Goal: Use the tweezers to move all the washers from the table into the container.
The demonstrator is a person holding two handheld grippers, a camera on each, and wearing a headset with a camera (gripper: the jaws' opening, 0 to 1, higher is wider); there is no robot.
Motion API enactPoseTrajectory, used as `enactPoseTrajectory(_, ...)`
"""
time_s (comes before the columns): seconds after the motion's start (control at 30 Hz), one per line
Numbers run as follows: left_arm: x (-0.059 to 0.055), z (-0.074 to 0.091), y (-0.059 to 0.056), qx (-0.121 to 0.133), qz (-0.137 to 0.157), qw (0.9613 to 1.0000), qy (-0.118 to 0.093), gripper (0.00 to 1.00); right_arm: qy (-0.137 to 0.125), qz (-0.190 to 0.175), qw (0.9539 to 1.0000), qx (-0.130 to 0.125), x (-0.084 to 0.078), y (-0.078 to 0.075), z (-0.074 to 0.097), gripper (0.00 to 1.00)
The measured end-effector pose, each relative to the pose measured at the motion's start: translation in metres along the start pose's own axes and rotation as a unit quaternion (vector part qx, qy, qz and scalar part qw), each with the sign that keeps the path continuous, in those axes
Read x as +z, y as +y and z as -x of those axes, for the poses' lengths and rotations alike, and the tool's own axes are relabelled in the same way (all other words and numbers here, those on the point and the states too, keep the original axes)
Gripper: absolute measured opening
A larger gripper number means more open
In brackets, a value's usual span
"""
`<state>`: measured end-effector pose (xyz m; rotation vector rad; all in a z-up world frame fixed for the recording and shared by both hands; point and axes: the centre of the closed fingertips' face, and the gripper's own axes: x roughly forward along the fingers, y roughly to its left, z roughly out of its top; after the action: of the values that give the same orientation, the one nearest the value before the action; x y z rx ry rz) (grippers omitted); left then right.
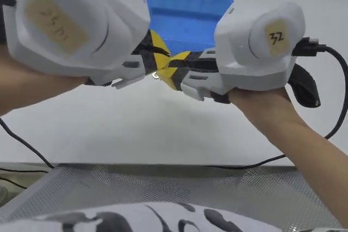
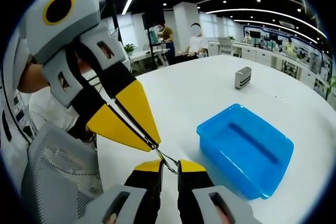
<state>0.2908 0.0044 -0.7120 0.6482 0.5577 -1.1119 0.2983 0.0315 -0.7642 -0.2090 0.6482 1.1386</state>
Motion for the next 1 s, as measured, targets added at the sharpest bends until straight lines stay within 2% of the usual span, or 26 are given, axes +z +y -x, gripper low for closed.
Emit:
enactPoseTrajectory(0.4, -0.009, -0.002, 0.003, -0.005, 0.007, 0.9999, 0.007, 0.0, 0.005, -0.01, 0.9999, 0.003, -0.002, -0.003, -0.011, 0.07)
enactPoseTrajectory(0.77, -0.004, -0.001, 0.002, -0.003, 0.002, 1.0, 0.0, 0.0, 0.005, -0.007, 1.0, 0.0, 0.0, -0.005, -0.011, 0.07)
enactPoseTrajectory(0.97, -0.008, -0.004, 0.002, -0.008, 0.008, 0.9999, 0.003, 0.0, 0.01, -0.004, 0.9999, 0.002, -0.002, -0.005, -0.013, 0.07)
enactPoseTrajectory(1.0, -0.01, -0.007, 0.007, -0.009, 0.009, 0.9999, 0.001, 0.0, 0.011, -0.002, 0.9999, 0.001, -0.002, -0.005, -0.013, 0.07)
